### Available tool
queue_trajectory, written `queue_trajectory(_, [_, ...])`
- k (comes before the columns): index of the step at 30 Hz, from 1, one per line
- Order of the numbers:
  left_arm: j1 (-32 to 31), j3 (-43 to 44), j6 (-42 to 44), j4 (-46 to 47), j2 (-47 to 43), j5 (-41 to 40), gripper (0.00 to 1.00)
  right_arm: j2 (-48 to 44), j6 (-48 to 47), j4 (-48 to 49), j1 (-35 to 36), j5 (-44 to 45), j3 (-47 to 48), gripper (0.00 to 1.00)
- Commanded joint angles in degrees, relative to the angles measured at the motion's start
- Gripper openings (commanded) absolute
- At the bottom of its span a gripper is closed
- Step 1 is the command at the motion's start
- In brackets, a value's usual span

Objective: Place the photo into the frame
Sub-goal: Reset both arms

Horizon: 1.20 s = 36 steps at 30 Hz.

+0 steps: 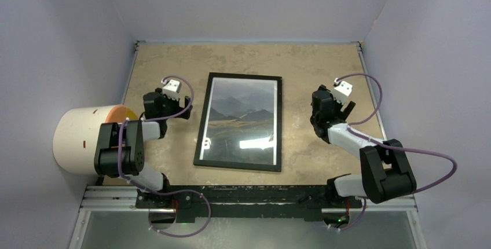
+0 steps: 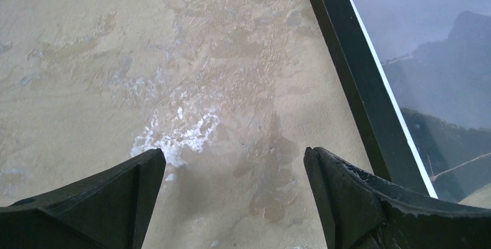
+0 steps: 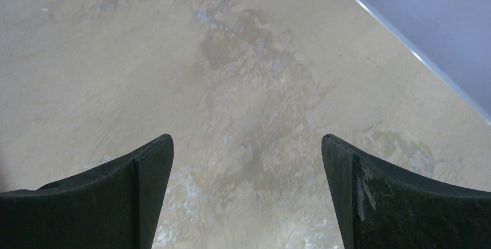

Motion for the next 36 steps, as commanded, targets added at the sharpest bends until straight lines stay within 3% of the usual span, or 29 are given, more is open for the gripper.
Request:
queue_trajectory(1, [-1.2,-5.5,-4.0,22.9,0.9,-3.0,1.0,0.2,-9.5,22.1,-0.8,7.8,-5.1,0.99])
queue_trajectory(8, [-8.0,-20.4,1.9,53.3,4.8,-8.0,1.0,3.0,-11.0,43.8,-4.3,-0.4,-14.7,0.99])
queue_trajectory(10, [-8.1,-18.9,2.2,45.9,2.5,-9.1,1.0,6.3,-12.0,48.4,-4.3,-1.8,-15.7,0.99])
queue_trajectory(12, [-8.1,-16.8,1.0,45.3,4.2,-10.7,1.0,9.6,-17.0,59.0,-4.4,-3.5,-18.0,0.99])
queue_trajectory(14, [-8.0,-14.7,0.7,40.0,3.3,-11.3,1.0,9.7,-18.0,56.1,-4.4,-10.1,-16.8,0.96])
queue_trajectory(16, [-8.0,-15.0,0.5,42.1,3.9,-11.3,1.0,10.5,-20.8,56.4,-4.5,-19.7,-17.4,0.9])
queue_trajectory(19, [-7.9,-14.9,0.6,40.5,3.2,-11.5,1.0,15.6,-24.2,72.5,-5.6,-22.5,-22.0,0.84])
queue_trajectory(22, [-7.8,-15.1,0.3,42.1,3.7,-11.3,1.0,13.2,-20.4,60.6,-6.1,-23.4,-18.3,0.85])
queue_trajectory(23, [-7.8,-15.0,0.4,41.6,3.5,-11.4,1.0,14.6,-21.8,63.1,-6.3,-23.2,-18.2,0.87])
queue_trajectory(24, [-7.8,-15.0,0.4,41.3,3.5,-11.4,1.0,13.9,-21.1,61.1,-6.4,-23.2,-18.1,0.97])
queue_trajectory(25, [-7.8,-15.0,0.4,41.5,3.5,-11.3,1.0,13.3,-20.4,59.4,-6.4,-23.3,-17.9,0.99])
queue_trajectory(36, [-7.6,-14.4,0.1,40.8,3.9,-10.9,1.0,14.0,-21.7,62.9,-6.4,-23.0,-18.5,0.99])
